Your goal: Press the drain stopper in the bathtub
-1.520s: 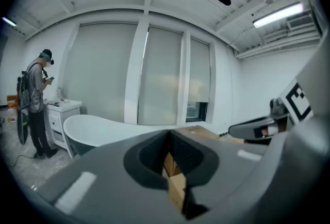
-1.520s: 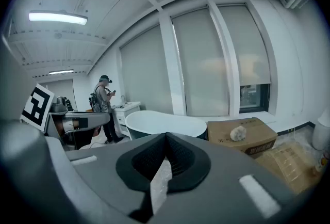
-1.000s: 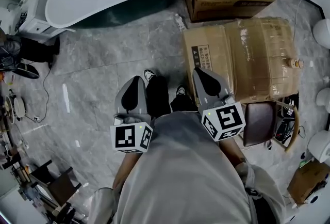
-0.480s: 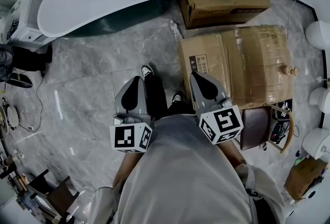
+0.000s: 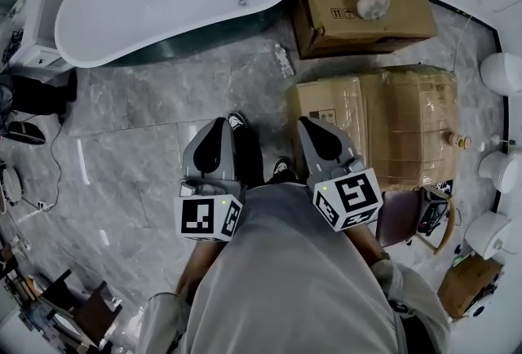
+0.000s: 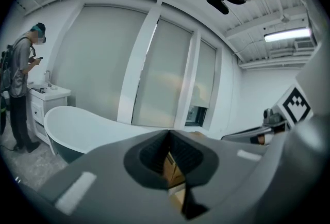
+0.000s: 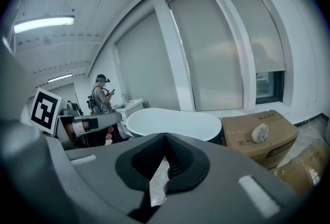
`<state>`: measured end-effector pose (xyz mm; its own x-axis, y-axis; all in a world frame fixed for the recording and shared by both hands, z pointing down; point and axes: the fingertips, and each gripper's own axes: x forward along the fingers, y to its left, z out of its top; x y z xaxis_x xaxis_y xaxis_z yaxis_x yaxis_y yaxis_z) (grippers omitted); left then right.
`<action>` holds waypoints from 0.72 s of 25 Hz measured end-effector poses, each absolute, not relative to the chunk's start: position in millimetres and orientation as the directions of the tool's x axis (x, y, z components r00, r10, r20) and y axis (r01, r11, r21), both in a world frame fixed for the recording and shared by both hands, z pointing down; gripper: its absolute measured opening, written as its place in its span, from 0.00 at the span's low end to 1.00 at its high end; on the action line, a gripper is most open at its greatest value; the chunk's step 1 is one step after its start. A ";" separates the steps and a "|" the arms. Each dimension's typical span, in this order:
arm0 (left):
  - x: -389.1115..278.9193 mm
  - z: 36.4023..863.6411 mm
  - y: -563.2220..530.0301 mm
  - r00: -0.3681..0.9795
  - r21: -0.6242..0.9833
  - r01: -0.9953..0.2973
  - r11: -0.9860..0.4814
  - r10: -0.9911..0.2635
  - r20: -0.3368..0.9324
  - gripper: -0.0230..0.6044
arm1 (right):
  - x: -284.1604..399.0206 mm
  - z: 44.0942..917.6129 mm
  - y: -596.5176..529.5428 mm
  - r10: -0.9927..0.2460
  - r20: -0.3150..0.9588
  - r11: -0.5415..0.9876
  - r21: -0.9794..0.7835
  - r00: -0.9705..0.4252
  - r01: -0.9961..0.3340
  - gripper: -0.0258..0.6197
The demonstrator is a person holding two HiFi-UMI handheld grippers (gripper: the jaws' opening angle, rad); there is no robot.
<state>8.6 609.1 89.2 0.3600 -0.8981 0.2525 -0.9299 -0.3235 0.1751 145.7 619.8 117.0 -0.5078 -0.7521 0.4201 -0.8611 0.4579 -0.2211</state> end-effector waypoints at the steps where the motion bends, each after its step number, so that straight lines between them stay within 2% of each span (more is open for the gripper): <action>1: 1.7 87.5 597.7 0.362 0.177 -0.929 -0.325 -0.897 0.254 0.04 | 138.7 115.2 608.6 -0.752 0.422 0.455 -0.223 -0.506 -0.862 0.03; 18: -118.5 63.1 464.2 0.378 0.189 -0.920 -0.342 -0.902 0.207 0.04 | 34.0 77.0 468.5 -0.791 0.381 0.451 -0.162 -0.478 -0.877 0.04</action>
